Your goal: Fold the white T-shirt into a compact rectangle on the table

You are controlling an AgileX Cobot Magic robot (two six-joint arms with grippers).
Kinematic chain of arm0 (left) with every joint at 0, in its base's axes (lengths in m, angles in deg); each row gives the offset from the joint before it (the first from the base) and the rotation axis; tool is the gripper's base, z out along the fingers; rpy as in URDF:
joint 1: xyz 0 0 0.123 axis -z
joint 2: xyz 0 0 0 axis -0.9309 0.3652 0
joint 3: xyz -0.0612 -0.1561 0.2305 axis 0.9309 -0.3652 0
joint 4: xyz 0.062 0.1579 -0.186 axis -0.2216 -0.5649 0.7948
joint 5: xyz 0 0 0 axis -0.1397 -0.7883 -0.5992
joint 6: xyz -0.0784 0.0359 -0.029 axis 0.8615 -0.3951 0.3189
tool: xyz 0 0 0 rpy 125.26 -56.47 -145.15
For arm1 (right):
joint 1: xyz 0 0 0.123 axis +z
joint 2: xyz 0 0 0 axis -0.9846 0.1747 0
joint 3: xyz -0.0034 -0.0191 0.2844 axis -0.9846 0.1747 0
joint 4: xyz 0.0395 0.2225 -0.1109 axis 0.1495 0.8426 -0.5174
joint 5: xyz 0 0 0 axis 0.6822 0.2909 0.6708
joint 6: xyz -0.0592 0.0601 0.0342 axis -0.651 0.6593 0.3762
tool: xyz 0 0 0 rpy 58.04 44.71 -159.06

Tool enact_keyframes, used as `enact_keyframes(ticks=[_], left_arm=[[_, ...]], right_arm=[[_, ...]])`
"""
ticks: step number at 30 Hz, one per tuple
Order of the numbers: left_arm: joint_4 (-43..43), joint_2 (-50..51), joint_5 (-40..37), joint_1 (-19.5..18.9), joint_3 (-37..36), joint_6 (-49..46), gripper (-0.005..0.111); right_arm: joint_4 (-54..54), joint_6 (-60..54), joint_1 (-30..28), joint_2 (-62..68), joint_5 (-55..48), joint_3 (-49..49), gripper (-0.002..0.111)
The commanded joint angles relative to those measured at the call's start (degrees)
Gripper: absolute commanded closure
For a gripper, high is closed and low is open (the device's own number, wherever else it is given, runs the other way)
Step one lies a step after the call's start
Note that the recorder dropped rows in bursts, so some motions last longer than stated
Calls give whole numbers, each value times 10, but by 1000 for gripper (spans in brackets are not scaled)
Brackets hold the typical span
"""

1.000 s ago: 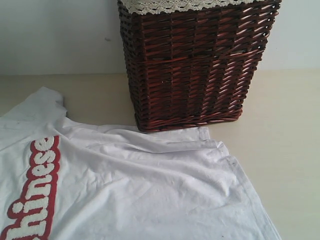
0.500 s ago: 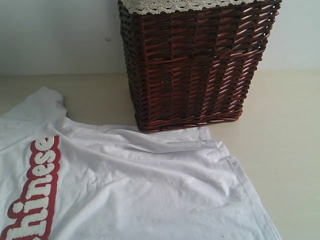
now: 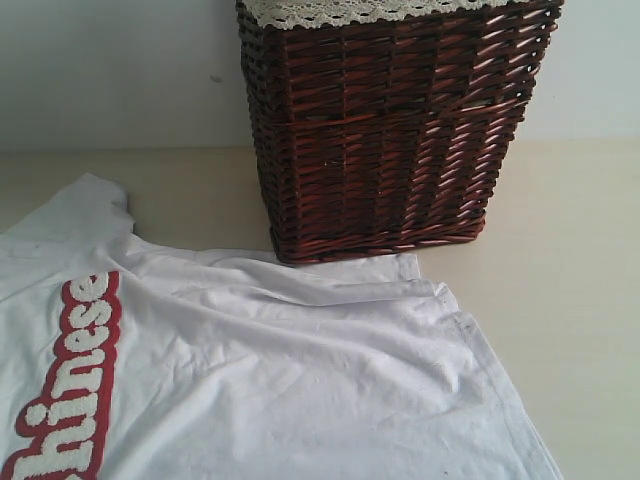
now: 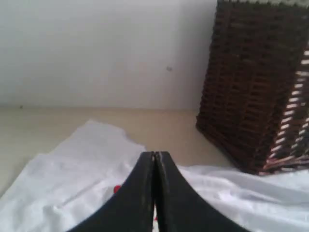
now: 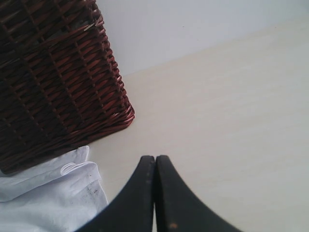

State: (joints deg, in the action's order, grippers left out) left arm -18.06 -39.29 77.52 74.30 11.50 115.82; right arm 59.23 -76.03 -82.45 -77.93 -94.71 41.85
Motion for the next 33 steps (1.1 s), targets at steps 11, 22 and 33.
enact_keyframes(ticks=[11,22,33], left_arm=[[7,-69,8,1,0,-3,104],[-10,-69,4,1,0,-114,104],[-10,-69,21,1,0,-89,104]], right_arm=[[-2,-3,-2,-4,2,3,108],[-2,-3,-2,-4,2,3,108],[-2,-3,-2,-4,2,3,108]])
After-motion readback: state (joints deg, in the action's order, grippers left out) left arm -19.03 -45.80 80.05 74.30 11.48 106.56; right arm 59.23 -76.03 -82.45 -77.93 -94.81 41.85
